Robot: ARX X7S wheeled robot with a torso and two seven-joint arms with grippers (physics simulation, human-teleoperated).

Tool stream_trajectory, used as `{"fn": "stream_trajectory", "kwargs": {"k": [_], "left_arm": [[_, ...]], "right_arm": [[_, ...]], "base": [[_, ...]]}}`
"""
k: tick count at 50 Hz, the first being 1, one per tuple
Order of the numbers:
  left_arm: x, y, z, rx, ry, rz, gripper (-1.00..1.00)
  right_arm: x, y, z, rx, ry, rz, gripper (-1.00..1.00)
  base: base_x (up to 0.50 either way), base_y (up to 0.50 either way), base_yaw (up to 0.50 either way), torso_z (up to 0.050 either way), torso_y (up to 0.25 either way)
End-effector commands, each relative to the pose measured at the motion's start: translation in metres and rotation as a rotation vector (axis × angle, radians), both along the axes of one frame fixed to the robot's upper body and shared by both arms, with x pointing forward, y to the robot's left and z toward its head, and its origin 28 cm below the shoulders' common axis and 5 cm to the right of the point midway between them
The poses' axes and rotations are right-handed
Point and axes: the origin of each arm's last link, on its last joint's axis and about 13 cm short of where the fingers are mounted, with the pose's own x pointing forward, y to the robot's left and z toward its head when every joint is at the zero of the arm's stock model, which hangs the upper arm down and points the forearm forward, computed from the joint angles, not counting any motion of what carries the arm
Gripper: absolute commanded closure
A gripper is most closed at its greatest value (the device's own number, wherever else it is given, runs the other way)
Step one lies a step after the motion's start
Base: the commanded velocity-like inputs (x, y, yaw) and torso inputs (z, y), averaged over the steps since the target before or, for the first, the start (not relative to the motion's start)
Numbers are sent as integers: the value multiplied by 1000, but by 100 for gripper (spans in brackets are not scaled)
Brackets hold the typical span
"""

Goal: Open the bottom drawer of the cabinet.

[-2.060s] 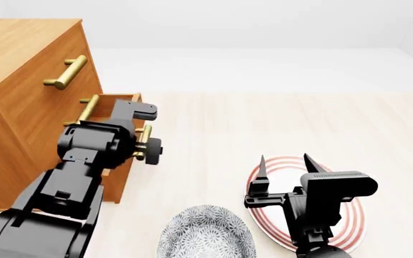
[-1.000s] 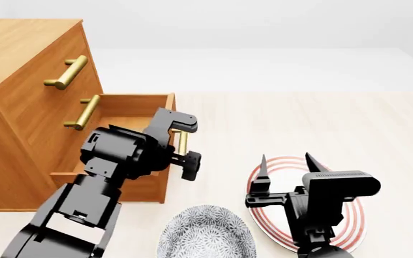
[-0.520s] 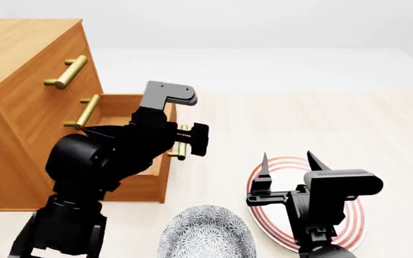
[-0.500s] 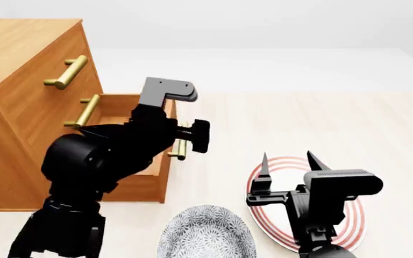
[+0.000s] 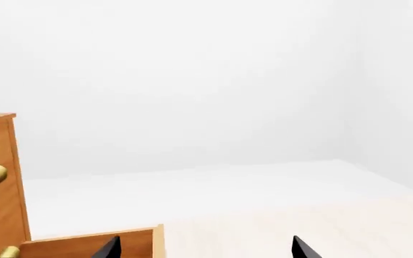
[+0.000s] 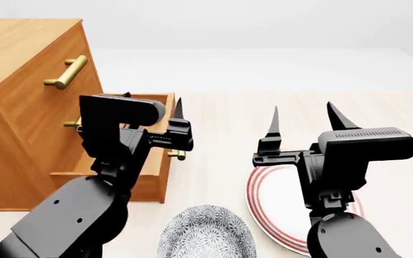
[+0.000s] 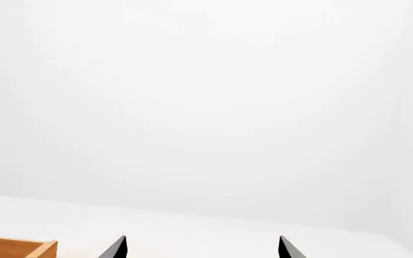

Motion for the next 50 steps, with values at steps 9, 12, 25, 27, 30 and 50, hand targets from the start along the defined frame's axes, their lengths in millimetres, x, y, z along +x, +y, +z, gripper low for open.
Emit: {"fn": "stream_trajectory", "kwargs": {"k": [9, 12, 25, 27, 30, 50], "left_arm": [[-25, 3, 13, -19, -225, 81, -100], [-26, 3, 16, -18, -241, 87, -100], [-38, 2, 33, -28, -363, 95, -100], [-40, 2, 34, -27, -378, 97, -100], [-44, 2, 36, -25, -398, 97, -100], [-49, 1, 38, -29, -439, 98, -100]], "right_arm": [[-11, 2, 49, -64, -233, -11, -100], [-16, 4, 53, -83, -275, -13, -100], [-31, 9, 67, -111, -375, -9, -100], [-33, 9, 68, -113, -384, -12, -100], [-36, 10, 70, -113, -396, -6, -100], [-34, 10, 75, -108, -412, -5, -100]], "base": [[0, 0, 0, 0, 0], [0, 0, 0, 0, 0], [0, 0, 0, 0, 0], [0, 0, 0, 0, 0], [0, 0, 0, 0, 0], [0, 0, 0, 0, 0]]}}
